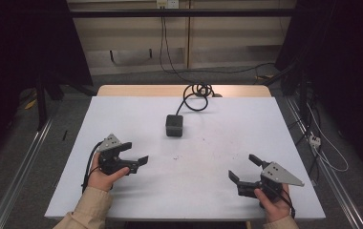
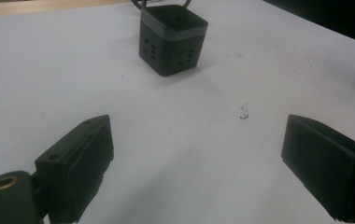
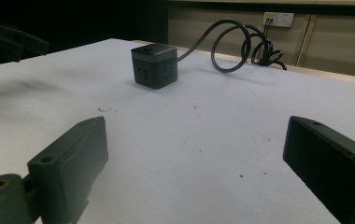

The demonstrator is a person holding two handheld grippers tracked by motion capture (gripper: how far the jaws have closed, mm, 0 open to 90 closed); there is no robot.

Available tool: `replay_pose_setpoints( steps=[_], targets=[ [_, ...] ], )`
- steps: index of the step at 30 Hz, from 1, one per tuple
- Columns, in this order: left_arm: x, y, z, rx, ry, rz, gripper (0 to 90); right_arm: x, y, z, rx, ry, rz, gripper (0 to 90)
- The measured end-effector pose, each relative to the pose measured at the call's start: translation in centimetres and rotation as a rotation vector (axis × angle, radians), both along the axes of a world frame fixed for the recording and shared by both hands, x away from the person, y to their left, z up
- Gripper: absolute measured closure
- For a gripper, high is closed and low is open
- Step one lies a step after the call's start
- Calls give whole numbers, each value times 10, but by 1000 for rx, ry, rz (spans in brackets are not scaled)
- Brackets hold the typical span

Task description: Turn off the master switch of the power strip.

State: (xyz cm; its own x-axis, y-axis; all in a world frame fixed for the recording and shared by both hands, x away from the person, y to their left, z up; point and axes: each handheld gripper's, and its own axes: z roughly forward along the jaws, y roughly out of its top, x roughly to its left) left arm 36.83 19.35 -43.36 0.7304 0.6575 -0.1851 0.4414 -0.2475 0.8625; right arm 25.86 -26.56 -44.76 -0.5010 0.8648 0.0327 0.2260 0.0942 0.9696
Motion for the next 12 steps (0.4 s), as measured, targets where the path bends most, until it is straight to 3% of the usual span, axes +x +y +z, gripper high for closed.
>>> replay_pose_setpoints(
  steps=[12],
  targets=[
    [-12, 21, -6, -2, -8, 42, 74, 3, 4, -1, -8, 7, 7, 62]
  ],
)
